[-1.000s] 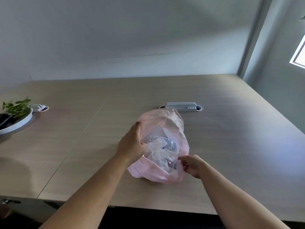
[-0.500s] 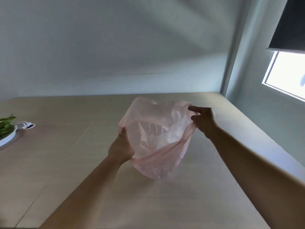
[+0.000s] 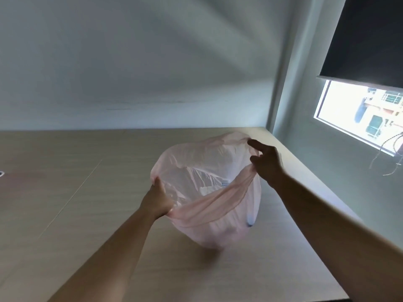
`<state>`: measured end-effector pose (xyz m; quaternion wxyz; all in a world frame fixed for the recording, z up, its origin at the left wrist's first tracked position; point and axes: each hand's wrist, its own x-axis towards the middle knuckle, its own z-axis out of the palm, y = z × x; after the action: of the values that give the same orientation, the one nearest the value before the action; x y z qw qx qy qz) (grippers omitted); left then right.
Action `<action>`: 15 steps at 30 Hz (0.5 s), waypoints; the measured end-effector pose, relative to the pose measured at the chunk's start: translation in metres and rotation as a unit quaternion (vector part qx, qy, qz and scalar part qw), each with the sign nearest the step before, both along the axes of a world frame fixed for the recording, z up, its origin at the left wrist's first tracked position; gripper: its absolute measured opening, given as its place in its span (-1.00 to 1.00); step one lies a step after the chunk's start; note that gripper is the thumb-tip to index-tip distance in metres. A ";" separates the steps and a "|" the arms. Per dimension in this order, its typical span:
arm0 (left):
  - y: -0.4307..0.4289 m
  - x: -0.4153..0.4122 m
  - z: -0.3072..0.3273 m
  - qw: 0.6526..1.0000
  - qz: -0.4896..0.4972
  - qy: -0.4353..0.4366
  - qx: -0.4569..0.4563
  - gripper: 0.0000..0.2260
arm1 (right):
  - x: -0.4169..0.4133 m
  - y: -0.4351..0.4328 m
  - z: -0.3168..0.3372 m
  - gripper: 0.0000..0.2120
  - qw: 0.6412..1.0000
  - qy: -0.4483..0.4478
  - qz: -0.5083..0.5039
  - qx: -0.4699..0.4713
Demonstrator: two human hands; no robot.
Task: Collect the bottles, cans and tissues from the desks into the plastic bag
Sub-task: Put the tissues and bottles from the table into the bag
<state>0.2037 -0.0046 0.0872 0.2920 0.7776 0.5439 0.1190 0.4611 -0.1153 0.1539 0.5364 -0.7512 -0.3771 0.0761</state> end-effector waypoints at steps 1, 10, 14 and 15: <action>-0.001 0.004 0.003 1.000 0.001 -0.007 0.003 -0.16 | 0.001 -0.001 -0.001 -0.42 1.000 0.004 -0.009 0.004; 0.000 0.023 0.030 0.988 -0.022 0.010 0.152 -0.17 | 0.012 -0.005 0.007 -0.43 0.999 -0.019 -0.036 0.007; -0.005 0.018 0.003 0.980 -0.068 0.114 0.151 -0.17 | -0.003 -0.013 -0.032 -0.51 0.993 -0.052 -0.021 -0.108; -0.006 0.016 -0.006 0.976 -0.078 0.143 0.146 -0.17 | -0.007 -0.015 -0.043 -0.51 0.988 -0.060 -0.023 -0.143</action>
<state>0.2198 -0.0108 0.0814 0.1033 0.8606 0.4949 0.0614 0.4546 -0.1308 0.1110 0.4009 -0.8321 -0.3765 0.0715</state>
